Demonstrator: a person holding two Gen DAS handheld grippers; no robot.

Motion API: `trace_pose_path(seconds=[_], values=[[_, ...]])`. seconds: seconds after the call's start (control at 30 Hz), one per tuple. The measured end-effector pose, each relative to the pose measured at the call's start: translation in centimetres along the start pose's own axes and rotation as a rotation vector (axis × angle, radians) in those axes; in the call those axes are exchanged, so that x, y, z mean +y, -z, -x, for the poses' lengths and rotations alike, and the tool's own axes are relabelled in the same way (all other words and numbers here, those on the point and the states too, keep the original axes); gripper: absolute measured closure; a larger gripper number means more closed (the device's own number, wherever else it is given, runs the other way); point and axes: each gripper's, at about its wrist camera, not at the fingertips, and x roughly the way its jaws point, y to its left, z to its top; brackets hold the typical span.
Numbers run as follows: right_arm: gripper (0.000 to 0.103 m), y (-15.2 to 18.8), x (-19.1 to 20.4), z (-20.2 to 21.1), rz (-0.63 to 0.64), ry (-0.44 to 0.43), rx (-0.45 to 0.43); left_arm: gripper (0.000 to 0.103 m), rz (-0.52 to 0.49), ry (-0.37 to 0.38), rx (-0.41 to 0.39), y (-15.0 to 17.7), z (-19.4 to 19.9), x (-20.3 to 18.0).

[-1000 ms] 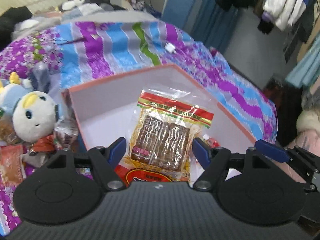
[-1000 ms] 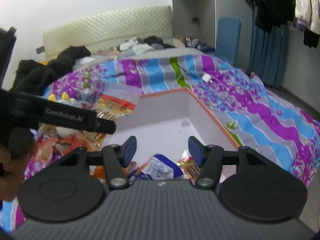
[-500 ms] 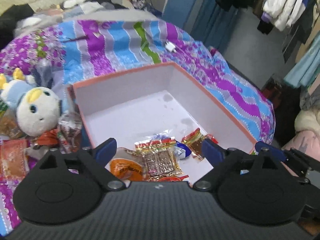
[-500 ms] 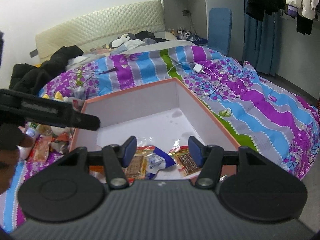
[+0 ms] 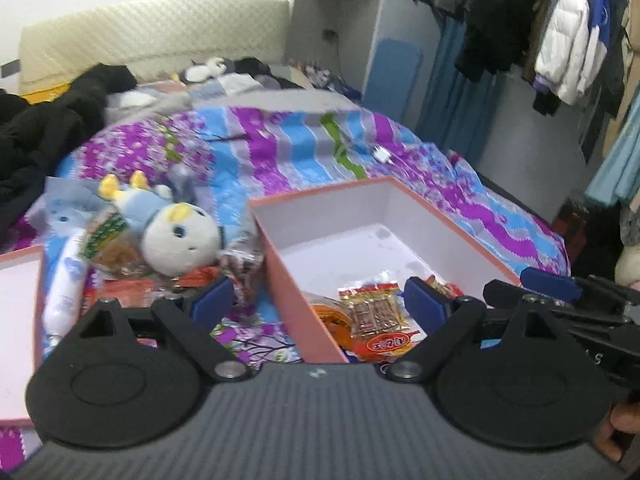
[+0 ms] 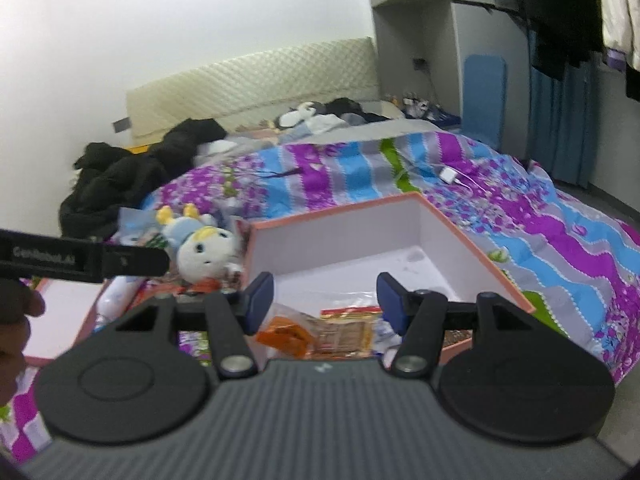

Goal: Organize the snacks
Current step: 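Open the left tool while the right tool opens, releasing both packs into the box, then withdraw both tools from the box toward the remaining snacks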

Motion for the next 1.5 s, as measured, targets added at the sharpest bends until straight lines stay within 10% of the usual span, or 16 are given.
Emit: trace_pose_path(seconds=[0.77, 0.9, 1.3, 1.5], values=[[0.034, 4.1, 10.1, 4.4, 0.163, -0.211, 0.019, 0.009, 0.085, -0.214, -0.074, 9.5, 13.7, 6.0], [0.0, 4.9, 10.9, 4.1, 0.179, -0.227, 0.009, 0.009, 0.109, -0.222, -0.051, 11.1, 13.2, 7.0], [0.002, 6.4, 13.5, -2.2, 0.198, -0.274, 0.085, 0.009, 0.249, -0.218, 0.027, 12.4, 6.0, 13.4], [0.034, 7.1, 15.5, -6.6, 0.269, -0.208, 0.119, 0.01, 0.351, -0.185, 0.074, 11.6, 0.3, 18.1]])
